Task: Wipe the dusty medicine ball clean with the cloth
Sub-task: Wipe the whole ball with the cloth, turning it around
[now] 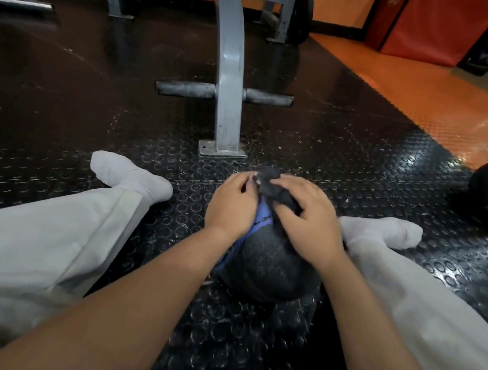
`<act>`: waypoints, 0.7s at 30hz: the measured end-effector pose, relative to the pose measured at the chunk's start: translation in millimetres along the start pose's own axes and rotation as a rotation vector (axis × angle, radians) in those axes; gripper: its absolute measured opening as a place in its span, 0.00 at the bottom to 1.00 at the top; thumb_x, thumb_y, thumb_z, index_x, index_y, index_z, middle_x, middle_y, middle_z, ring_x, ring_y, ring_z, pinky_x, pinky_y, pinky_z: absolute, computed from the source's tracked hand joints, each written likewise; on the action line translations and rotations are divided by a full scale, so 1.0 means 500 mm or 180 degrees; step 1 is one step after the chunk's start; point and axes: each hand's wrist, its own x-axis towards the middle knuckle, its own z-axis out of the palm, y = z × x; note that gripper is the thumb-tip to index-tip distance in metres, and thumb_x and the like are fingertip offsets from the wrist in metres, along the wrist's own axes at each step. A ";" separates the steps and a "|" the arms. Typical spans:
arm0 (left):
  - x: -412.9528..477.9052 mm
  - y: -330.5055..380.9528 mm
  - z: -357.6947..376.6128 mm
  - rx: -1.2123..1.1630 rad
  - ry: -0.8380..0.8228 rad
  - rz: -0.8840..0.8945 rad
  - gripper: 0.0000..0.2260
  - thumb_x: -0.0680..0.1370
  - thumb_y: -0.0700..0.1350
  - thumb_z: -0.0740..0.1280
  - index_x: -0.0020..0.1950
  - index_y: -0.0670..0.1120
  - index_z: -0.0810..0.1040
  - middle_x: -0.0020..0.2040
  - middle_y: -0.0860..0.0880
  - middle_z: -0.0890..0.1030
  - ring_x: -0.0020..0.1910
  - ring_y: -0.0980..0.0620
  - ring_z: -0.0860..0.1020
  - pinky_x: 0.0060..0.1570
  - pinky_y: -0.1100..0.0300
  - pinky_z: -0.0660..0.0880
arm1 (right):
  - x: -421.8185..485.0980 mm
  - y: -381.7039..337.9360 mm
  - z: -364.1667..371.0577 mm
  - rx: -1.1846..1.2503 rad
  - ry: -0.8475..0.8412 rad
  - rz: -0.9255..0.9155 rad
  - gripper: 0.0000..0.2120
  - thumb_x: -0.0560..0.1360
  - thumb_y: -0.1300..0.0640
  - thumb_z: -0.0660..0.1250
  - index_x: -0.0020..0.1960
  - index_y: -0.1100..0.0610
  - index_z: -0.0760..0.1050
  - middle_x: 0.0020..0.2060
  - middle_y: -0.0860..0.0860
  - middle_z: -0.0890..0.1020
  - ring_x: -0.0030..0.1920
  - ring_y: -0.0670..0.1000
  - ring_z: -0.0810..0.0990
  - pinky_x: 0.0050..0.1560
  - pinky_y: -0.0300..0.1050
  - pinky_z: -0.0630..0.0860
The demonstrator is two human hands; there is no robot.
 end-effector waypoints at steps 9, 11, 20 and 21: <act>-0.038 -0.011 0.002 -0.0036 0.0227 0.0186 0.16 0.83 0.46 0.53 0.66 0.55 0.75 0.66 0.59 0.73 0.63 0.59 0.70 0.60 0.62 0.64 | 0.006 0.075 -0.031 0.2105 0.0130 0.2362 0.09 0.78 0.55 0.60 0.52 0.51 0.79 0.43 0.48 0.82 0.44 0.48 0.79 0.45 0.44 0.73; -0.047 -0.012 0.002 -0.0029 0.0303 0.0195 0.16 0.84 0.46 0.53 0.67 0.55 0.75 0.66 0.59 0.73 0.64 0.58 0.70 0.62 0.60 0.65 | 0.004 0.080 -0.027 0.1968 0.0115 0.2886 0.18 0.75 0.49 0.59 0.59 0.55 0.77 0.45 0.51 0.80 0.46 0.53 0.78 0.47 0.49 0.72; -0.053 -0.018 0.014 0.0186 0.0457 0.0488 0.13 0.83 0.46 0.55 0.62 0.49 0.77 0.60 0.52 0.77 0.60 0.51 0.74 0.58 0.53 0.69 | 0.014 -0.056 0.011 -0.0706 -0.0272 0.0558 0.18 0.74 0.45 0.60 0.63 0.42 0.74 0.64 0.43 0.74 0.66 0.49 0.68 0.70 0.54 0.60; -0.051 -0.019 0.011 0.0234 0.0422 0.0512 0.14 0.83 0.46 0.55 0.64 0.49 0.76 0.62 0.53 0.76 0.62 0.52 0.73 0.62 0.53 0.68 | 0.021 -0.039 0.000 -0.0270 -0.0286 0.0610 0.17 0.73 0.46 0.62 0.61 0.42 0.76 0.61 0.43 0.76 0.64 0.47 0.71 0.69 0.51 0.64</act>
